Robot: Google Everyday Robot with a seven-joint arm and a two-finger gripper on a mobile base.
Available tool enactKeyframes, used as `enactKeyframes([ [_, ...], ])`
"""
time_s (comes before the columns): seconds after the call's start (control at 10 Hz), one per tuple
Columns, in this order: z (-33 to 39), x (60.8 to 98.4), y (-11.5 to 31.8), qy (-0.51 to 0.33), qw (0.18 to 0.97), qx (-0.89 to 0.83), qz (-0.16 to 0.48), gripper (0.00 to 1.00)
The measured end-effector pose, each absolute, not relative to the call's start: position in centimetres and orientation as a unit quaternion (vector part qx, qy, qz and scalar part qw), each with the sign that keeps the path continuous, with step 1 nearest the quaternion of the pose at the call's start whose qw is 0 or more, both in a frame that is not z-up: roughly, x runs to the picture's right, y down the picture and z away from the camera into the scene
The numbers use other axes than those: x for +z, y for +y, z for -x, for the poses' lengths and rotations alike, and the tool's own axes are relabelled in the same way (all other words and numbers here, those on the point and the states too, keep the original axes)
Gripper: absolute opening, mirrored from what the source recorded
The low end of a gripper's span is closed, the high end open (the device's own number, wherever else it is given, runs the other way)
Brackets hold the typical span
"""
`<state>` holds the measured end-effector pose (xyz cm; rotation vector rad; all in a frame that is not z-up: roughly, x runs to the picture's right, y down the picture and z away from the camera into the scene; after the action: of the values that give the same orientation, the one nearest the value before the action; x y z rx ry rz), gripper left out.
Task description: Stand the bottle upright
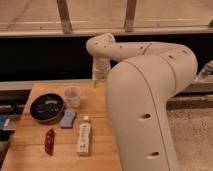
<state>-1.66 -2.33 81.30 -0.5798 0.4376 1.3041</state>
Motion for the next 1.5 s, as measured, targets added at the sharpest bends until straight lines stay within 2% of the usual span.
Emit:
enactKeyframes([
  [1.3, 1.6, 81.3, -2.3, 0.202, 0.734, 0.593, 0.264, 0.52],
  [1.5, 2.4, 81.8, -0.6, 0.226, 0.729, 0.583, 0.279, 0.52],
])
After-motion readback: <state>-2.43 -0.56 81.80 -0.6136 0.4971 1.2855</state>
